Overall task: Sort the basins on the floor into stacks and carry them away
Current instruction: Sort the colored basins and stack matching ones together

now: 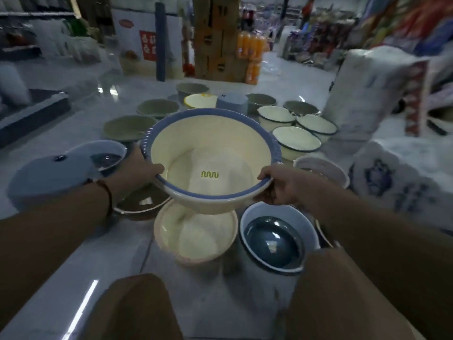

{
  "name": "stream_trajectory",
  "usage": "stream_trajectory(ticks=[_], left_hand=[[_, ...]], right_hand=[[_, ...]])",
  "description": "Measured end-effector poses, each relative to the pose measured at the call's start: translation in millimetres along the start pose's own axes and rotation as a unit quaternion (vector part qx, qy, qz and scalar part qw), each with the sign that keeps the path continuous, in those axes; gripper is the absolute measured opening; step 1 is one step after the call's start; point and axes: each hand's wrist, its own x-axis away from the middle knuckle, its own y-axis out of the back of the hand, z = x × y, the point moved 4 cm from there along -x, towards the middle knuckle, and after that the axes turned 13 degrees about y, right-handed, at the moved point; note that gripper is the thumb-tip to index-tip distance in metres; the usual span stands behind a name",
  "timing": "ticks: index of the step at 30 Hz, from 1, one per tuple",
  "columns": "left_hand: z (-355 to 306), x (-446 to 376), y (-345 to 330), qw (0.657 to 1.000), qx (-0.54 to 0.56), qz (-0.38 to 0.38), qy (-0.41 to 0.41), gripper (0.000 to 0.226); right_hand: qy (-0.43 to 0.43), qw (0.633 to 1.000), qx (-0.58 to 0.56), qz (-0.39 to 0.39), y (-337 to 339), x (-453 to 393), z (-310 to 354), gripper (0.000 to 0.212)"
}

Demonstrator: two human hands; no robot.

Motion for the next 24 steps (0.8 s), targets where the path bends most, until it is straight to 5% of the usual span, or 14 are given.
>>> stream_trajectory(ticks=[8,19,24], left_hand=[[-90,45,-234,0.983,-0.031,0.177,-0.037,0.013],[-126,181,-438,0.920,0.006,0.391,-0.018,0.047],[-119,232,-518,0.885,-0.042,0.456,-0.083,0.057]], right_hand=[[-0.071,0.981,-0.073,-0.163,219,46,-103,0.011],[-0.099,0.902,-0.038,-0.419,390,175,-201,0.017],[-0.149,0.869,-0.070,-0.467,438,207,-281,0.012]])
